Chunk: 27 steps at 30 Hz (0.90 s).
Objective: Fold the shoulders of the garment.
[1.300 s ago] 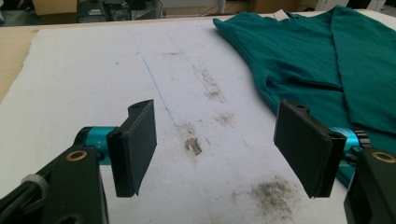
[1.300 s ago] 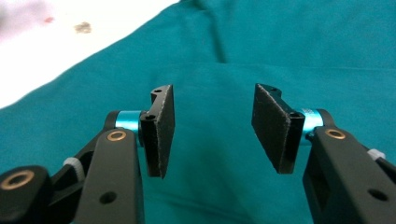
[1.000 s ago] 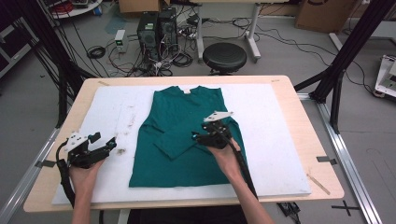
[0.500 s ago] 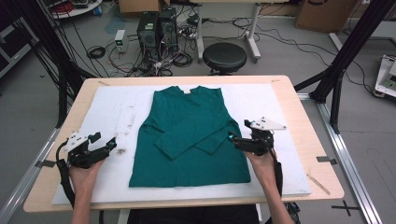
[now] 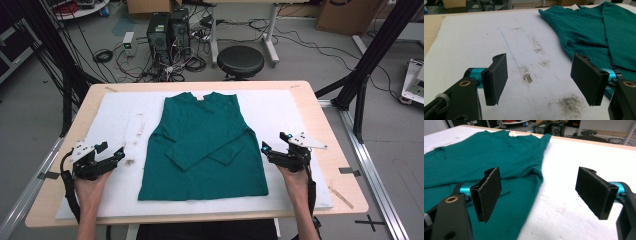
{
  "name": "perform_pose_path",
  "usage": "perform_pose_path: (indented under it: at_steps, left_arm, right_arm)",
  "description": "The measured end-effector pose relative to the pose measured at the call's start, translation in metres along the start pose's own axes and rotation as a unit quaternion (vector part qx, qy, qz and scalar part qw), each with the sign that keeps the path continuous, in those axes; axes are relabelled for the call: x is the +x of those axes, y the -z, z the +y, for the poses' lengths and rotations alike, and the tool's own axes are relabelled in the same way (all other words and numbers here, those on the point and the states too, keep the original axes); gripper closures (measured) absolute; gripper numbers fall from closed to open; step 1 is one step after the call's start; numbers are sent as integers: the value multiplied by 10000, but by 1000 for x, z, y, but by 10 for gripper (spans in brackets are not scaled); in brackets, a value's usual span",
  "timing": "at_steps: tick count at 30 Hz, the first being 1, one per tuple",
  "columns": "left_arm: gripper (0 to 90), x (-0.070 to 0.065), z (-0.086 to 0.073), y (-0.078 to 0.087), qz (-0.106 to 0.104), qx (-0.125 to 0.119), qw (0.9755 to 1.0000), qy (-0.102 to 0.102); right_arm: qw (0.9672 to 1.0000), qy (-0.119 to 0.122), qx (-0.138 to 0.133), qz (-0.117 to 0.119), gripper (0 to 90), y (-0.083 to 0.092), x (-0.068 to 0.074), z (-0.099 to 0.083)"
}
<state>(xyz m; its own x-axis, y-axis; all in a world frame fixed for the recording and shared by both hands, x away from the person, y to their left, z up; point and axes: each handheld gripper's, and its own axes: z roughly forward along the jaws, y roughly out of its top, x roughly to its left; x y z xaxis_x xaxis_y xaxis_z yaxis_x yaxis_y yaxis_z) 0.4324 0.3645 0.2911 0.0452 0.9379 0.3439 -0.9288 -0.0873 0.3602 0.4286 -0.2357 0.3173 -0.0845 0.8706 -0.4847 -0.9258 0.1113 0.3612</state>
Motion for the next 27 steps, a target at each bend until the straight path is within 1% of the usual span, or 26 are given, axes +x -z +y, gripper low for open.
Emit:
perform_pose_path:
  at_steps: [2,4,7,9,14,19,27]
  left_arm:
    - [297,-1,1,0,-86,-23,10000,5]
    - [297,-2,2,1,-111,-5,9999,-49]
    - [297,-5,5,1,-207,3,9997,-99]
    - [297,-7,7,1,-260,13,9996,-139]
    - [297,-13,14,4,-395,-18,9989,-256]
    - [299,-19,19,4,-516,-8,9980,-374]
    - [310,-30,23,0,-715,160,9959,-522]
  right_arm:
    - [10000,-70,-6,-54,213,2,-4,-4]
    - [9999,-107,-12,-125,213,4,-7,-7]
    - [9997,-162,-34,-179,213,6,-11,-10]
    - [9996,-211,-61,-172,213,6,-13,-11]
    - [9990,-323,4,-311,213,5,-17,-15]
    - [9990,-337,87,-297,213,3,-18,-17]
    - [9990,-322,117,-277,214,3,-18,-16]
